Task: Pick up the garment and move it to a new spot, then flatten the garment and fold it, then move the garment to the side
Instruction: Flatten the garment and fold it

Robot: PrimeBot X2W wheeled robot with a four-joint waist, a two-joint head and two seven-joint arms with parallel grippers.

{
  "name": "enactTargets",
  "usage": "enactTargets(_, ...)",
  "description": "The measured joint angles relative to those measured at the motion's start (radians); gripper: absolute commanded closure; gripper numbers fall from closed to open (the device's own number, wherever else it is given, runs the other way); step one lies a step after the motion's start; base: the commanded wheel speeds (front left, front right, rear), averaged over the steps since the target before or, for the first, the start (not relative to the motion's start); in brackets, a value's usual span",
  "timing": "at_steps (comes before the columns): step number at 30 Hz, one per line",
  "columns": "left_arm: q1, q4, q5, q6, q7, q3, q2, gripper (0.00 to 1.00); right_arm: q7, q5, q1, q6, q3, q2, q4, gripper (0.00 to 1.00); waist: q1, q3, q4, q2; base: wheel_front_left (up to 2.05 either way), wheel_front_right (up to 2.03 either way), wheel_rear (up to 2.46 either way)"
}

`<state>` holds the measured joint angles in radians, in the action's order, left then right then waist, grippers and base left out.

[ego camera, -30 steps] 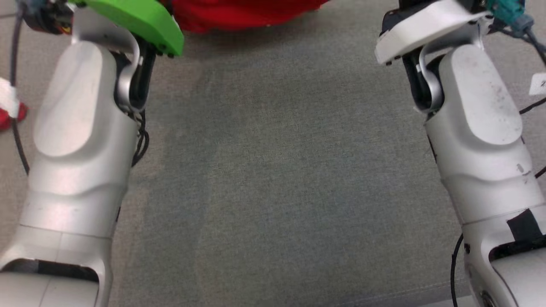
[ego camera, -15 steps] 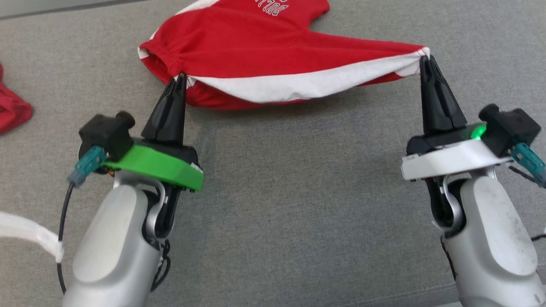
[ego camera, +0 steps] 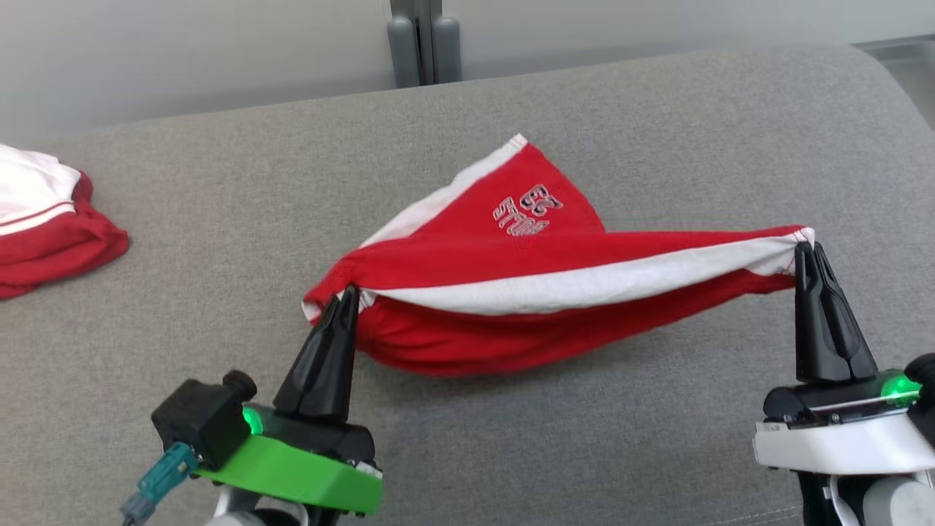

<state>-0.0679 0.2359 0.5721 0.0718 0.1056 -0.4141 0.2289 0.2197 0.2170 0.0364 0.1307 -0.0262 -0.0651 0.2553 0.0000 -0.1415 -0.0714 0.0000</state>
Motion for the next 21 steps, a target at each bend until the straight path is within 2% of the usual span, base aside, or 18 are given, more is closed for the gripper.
enactTargets(5, 0.091, 0.09, 0.009, 0.04, -0.068, -0.034, 0.014, 1.0, -0.053, -0.021, 0.078, 0.0, -0.02, 0.007, 0.087, 1.0, 0.0, 0.034, 0.019, 0.0, 0.0, 0.0, 0.0)
enactTargets(9, 0.121, 0.07, 0.036, 0.054, -0.097, -0.048, 0.005, 1.0, -0.067, -0.011, 0.08, 0.0, -0.036, 0.009, 0.068, 1.0, 0.0, 0.024, 0.037, 0.0, 0.0, 0.0, 0.0)
enactTargets(12, 0.124, 0.004, 0.072, 0.061, -0.104, -0.045, -0.026, 1.0, -0.058, -0.004, 0.035, 0.0, -0.035, 0.007, -0.012, 1.0, 0.0, 0.003, 0.055, 0.0, 0.0, 0.0, 0.0)
enactTargets(16, 0.107, -0.104, 0.13, 0.047, -0.117, -0.041, -0.065, 1.0, -0.051, -0.009, -0.073, 0.0, -0.026, -0.034, -0.151, 1.0, 0.0001, -0.024, 0.08, 0.0, 0.0, 0.0, 0.0)
enactTargets(21, 0.0, -0.246, 0.183, 0.034, -0.12, -0.024, -0.122, 1.0, -0.06, -0.023, -0.269, 0.0, 0.026, -0.096, -0.361, 1.0, 0.0, -0.065, 0.116, 0.0, 0.0, 0.0, 0.0)
